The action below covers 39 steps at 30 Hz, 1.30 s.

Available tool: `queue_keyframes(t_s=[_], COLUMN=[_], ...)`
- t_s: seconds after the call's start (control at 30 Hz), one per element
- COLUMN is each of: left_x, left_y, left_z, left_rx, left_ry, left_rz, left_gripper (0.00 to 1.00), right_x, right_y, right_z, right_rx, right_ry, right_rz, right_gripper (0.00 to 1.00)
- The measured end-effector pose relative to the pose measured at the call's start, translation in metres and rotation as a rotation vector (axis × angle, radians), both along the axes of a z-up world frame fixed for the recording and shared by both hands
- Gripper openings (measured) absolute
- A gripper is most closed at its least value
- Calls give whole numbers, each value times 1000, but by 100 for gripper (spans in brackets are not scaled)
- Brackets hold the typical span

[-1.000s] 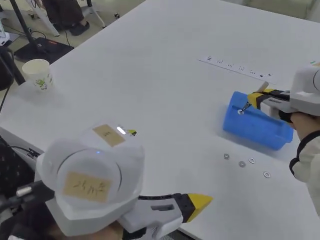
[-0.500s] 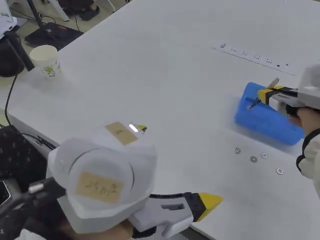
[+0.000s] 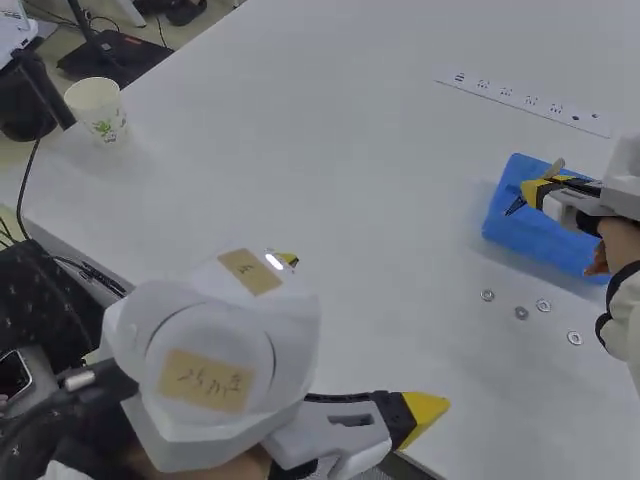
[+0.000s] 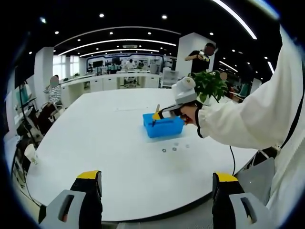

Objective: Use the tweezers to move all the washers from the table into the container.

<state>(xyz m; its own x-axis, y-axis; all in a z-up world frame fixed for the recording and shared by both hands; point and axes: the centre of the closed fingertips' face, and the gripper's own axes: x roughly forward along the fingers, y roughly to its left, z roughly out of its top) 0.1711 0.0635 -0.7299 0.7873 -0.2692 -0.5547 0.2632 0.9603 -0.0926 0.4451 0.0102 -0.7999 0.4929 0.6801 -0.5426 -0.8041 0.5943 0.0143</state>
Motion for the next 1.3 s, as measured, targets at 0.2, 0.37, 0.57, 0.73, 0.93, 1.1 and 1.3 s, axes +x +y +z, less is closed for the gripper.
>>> queue_keyframes(t_s=[0.2, 0.37, 0.57, 0.73, 0.93, 1.1, 1.3], left_x=[0, 0, 1, 2, 1, -1, -5], left_y=[-1, -1, -1, 0, -2, -3, -4], left_z=[-1, -2, -1, 2, 8, 14, 17], left_rx=[2, 2, 6, 10, 14, 19, 27], left_ry=[3, 8, 5, -2, -19, -37, -47], left_rz=[-5, -8, -13, -16, -25, -30, -33], left_gripper=[99, 99, 99, 99, 99, 99, 99], right_x=[-1, 0, 1, 1, -3, -14, -32], right_y=[0, -1, -4, -6, -8, -12, -14], right_z=[-8, -9, -8, 3, 19, 36, 52], right_rx=[-31, -22, -23, -2, 22, 47, 44], right_ry=[1, 19, 20, 11, 2, -18, -56], right_rz=[11, -3, -14, -23, -31, -25, 5], right_gripper=[1, 2, 2, 2, 3, 3, 3])
